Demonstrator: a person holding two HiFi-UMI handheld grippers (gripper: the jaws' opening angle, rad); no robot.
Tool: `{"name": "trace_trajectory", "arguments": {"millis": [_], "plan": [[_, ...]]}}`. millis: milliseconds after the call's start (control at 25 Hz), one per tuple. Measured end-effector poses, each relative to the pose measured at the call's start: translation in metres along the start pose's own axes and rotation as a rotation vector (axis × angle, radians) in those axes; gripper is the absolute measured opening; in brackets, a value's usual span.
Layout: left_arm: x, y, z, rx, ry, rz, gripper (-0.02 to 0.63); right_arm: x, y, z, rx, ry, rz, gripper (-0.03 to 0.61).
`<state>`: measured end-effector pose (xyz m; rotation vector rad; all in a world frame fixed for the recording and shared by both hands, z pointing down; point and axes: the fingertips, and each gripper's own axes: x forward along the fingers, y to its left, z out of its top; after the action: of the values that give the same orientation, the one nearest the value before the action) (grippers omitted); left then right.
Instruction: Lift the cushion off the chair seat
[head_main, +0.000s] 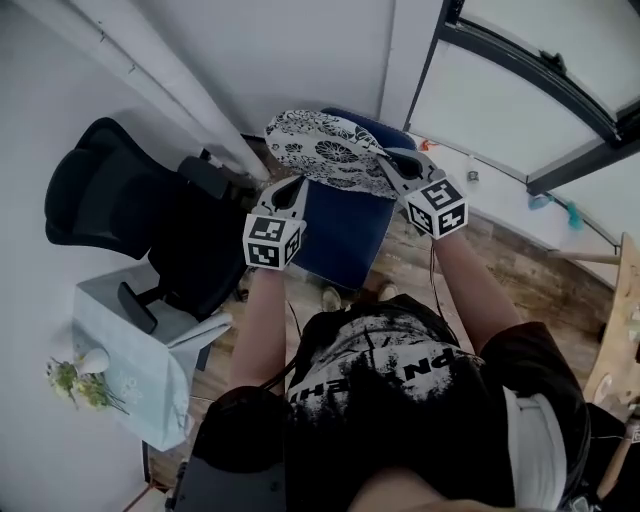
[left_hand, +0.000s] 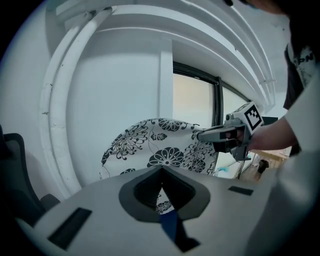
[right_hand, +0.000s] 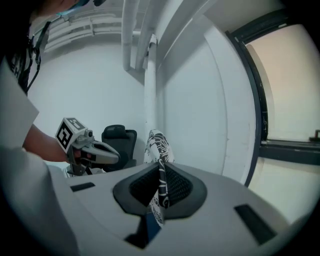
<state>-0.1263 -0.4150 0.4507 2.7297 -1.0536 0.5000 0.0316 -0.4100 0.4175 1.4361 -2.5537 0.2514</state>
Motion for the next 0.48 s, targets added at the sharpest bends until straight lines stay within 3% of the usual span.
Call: {"name": "trace_trajectory", "arguments": {"millis": [200, 480], "plan": [[-0.010, 0.011, 0.010, -0.003, -0.015, 0.056, 0.012, -0.013, 0.002, 0.033, -0.032, -0.091, 0.015, 0.029], [-0.017, 0.013, 0.022, 0.008, -0.039, 0.099, 0.012, -0.023, 0.004, 0.041, -0.035, -0.124, 0.028, 0.029]]}}
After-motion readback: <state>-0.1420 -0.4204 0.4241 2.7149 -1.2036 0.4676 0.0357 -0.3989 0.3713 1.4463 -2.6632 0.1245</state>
